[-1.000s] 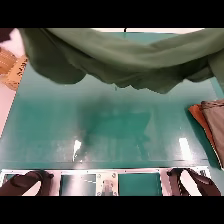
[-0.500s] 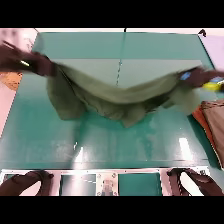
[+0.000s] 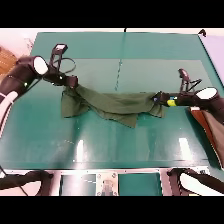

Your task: Fold the shirts.

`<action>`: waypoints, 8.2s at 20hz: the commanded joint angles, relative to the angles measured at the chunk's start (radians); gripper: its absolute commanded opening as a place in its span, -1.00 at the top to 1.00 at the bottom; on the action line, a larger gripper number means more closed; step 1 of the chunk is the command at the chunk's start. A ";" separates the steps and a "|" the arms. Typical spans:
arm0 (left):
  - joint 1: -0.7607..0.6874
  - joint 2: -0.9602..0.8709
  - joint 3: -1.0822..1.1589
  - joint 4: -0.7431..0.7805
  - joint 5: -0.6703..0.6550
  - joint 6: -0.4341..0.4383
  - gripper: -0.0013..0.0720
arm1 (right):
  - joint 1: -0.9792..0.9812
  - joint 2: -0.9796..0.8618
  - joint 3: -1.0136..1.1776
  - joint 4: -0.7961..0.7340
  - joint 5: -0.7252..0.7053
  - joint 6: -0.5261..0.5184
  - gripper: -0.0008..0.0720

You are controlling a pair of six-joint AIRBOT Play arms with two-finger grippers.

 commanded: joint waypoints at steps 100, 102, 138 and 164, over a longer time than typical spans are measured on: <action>0.268 -0.295 0.185 -0.188 0.008 0.097 0.91 | -0.209 -0.792 0.997 -0.251 0.480 0.069 0.93; 0.268 -0.311 0.153 -0.199 0.006 0.098 0.91 | -0.197 -0.792 0.974 -0.273 0.484 0.061 0.93; 0.244 0.456 -0.919 -0.394 -0.164 -0.068 -0.84 | -0.412 0.339 -0.550 -0.041 0.139 0.356 -0.19; 0.069 0.626 -0.454 -0.245 -0.397 -0.052 0.91 | -0.226 0.313 -0.226 -0.306 0.370 0.463 0.92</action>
